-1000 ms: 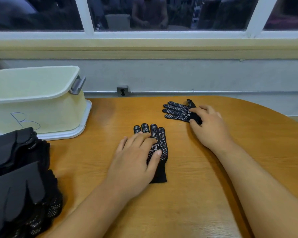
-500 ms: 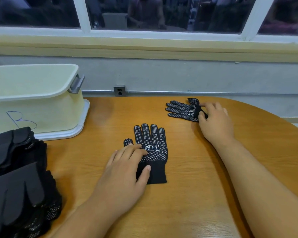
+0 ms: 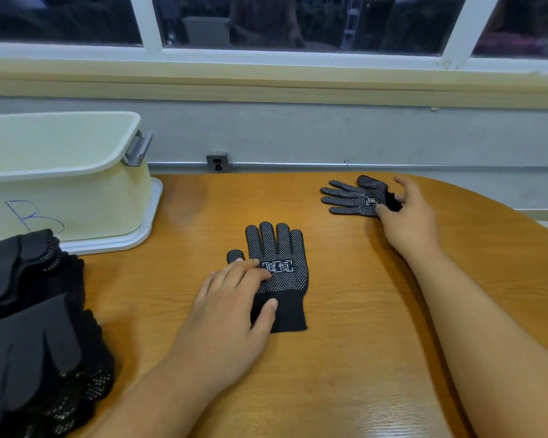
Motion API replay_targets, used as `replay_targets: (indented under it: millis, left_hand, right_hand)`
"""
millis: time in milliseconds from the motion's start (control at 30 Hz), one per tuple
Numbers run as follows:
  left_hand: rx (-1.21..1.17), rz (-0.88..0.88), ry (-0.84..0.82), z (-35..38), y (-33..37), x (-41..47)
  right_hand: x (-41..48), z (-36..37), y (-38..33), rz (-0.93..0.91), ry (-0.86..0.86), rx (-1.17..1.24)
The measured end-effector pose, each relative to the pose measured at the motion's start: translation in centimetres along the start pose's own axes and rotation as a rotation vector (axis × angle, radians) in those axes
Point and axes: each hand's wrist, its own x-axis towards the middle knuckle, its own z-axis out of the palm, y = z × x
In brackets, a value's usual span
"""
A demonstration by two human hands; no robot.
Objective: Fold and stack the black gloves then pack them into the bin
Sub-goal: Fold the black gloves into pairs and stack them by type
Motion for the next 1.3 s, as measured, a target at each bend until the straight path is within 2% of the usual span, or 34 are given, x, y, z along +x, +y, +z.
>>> replay_targets:
  millis: [167,233,300,533,667,900,1100,1300]
  left_hand:
    - [-0.002,0.005,-0.001,-0.1,0.1,-0.1]
    - [0.002,0.009,0.002,-0.1,0.2,0.0]
    - [-0.001,0.015,0.008,0.0,0.2,0.1]
    - [-0.008,0.021,-0.017,-0.2,0.1,-0.1]
    - [-0.032,-0.005,0.002,-0.5,0.3,0.0]
    - [0.047,-0.041,-0.014,-0.8,0.1,0.0]
    - [0.048,-0.056,-0.030,-0.9,0.3,-0.1]
    - [0.060,-0.058,-0.017,-0.7,0.3,0.1]
  right_hand:
    - [0.3,-1.1,-0.1,0.259,0.015,0.548]
    - [0.2,-1.3,-0.7,0.287,0.025,0.753]
    - [0.1,-1.6,-2.0,0.255,0.001,0.849]
    - [-0.5,-2.1,-9.5,-0.015,-0.222,0.838]
    - [0.2,-1.1,-13.5,-0.089,-0.363,0.863]
    - [1.1,1.2,-17.7,-0.203,-0.455,0.863]
    - [0.2,2.3,-18.5,-0.295,-0.481,0.820]
    - [-4.7,3.0,-15.1,-0.293,-0.589,0.705]
